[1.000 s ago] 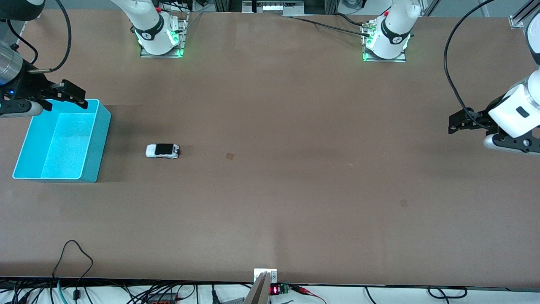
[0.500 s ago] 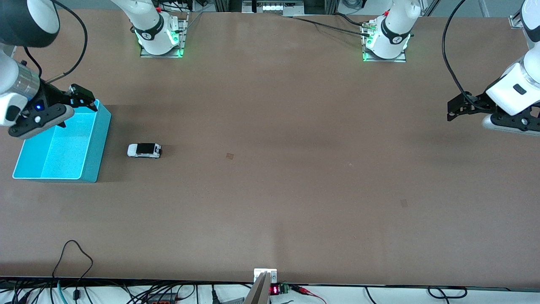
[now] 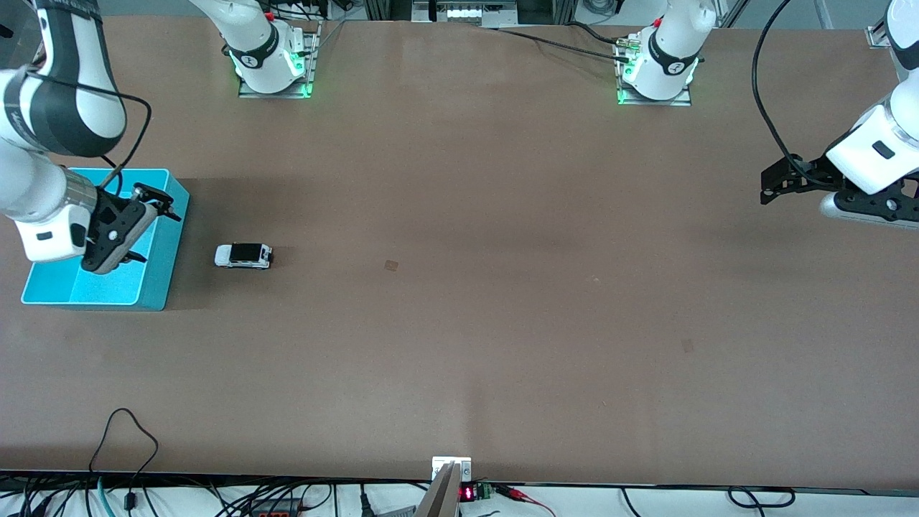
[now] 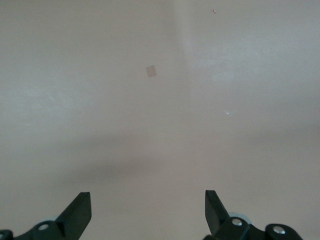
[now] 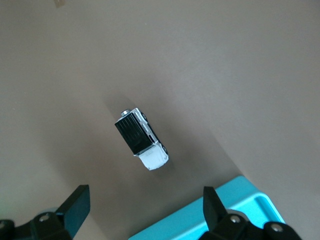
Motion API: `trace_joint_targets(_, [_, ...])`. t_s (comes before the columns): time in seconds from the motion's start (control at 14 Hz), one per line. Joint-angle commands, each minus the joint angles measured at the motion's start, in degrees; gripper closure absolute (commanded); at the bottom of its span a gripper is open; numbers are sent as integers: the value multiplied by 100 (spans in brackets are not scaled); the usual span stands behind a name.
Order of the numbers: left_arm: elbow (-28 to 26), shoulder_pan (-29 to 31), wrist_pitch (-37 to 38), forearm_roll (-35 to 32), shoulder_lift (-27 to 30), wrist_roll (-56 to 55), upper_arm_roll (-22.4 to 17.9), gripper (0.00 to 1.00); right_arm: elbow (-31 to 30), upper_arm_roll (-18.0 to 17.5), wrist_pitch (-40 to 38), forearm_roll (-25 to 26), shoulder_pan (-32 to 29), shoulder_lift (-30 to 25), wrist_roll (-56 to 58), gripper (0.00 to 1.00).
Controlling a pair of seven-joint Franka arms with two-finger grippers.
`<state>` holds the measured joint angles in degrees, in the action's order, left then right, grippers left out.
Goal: Wind and store white jeep toy
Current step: 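Lower the right gripper onto the jeep and close it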
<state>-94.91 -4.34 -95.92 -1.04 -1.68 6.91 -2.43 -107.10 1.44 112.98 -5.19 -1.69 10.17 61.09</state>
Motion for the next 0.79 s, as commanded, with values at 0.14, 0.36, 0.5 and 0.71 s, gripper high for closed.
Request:
trace_joint_targets(0.14, [-89,-75,39,52,142,-76,85,0,-996,-100,1119,-123,1,-50,218,0])
trace_joint_targets(0.36, [-89,-32,170,43,142,-76,76,0,-1374,-118,1664,-122,238,73,306,0])
trace_joint_targets(0.5, [-98,-23,197,34,142,-76,76,0,-1314,-109,1753,-52,379,301,324,0])
trace_joint_targets(0.71, [-89,-23,197,-27,142,-76,67,0,-1261,-126,1666,-52,406,425,237,0])
